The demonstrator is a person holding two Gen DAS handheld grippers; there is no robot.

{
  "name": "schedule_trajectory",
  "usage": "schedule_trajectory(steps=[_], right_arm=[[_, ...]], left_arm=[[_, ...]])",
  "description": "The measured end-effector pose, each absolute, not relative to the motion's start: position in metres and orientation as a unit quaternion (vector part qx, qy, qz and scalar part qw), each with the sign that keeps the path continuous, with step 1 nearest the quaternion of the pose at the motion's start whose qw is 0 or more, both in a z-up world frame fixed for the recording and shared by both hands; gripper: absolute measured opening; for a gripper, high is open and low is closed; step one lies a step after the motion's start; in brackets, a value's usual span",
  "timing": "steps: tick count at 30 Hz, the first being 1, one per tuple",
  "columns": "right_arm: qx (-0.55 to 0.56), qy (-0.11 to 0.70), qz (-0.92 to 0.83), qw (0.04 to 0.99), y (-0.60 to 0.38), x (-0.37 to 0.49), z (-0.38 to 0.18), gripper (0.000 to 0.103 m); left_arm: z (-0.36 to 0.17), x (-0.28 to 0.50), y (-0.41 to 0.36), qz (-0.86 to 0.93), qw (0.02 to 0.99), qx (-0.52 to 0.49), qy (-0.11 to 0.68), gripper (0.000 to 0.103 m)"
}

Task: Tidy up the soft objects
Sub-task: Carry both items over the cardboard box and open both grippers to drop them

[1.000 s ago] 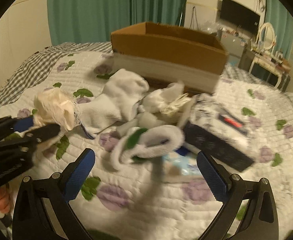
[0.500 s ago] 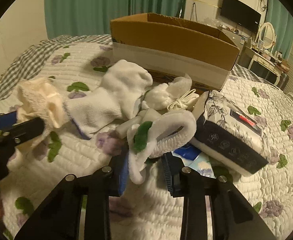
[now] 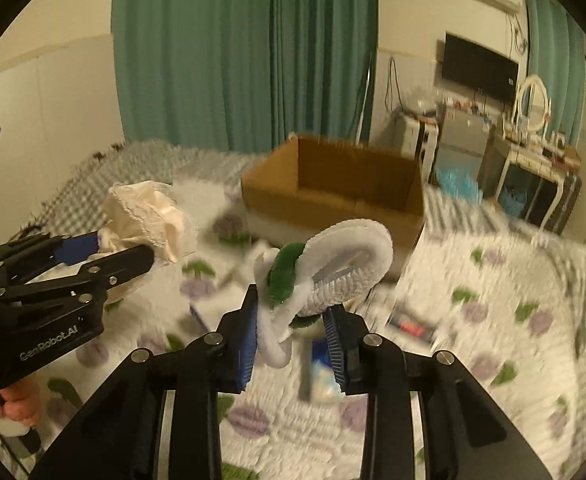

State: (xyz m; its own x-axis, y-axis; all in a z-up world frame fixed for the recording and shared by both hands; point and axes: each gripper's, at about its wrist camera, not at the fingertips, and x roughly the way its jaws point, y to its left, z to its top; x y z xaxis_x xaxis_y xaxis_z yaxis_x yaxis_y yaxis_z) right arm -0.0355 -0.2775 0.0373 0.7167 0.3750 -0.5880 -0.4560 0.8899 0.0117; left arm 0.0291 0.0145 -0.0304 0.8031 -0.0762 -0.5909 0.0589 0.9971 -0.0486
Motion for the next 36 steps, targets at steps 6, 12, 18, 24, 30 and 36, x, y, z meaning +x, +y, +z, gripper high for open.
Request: schedule_trajectory(steps=[6,12,18,24,30,36], right_arm=[[-0.061,0.274,0.227,0.933,-0.283,0.002,0.082,0.03],[-0.057,0.276,0.215,0.935,-0.282,0.076,0.093,0.03],[-0.039,0.304,0.211,0.928,-0.281,0.15,0.066,0.03],[-0.025,0.33,0.211,0.92,-0.285,0.205,0.027,0.035],[-0.01,0.311,0.208,0.927,-0.302,0.21,0.023,0.075],[-0.022,0.289,0.184,0.939,-0.317,0.181,0.057,0.083]], left_arm=[[0.016,0.055,0.007,-0.046,0.961,0.002,0.272,0.039],[0.039,0.108,-0.003,-0.061,0.965,0.013,0.254,0.04],[0.027,0.177,-0.017,-0.069,0.959,0.046,0.27,0.04],[-0.019,0.236,-0.034,-0.064,0.947,0.084,0.303,0.042],[-0.043,0.259,-0.04,-0.063,0.943,0.082,0.316,0.085],[-0.024,0.24,-0.037,-0.041,0.951,0.072,0.298,0.086]])
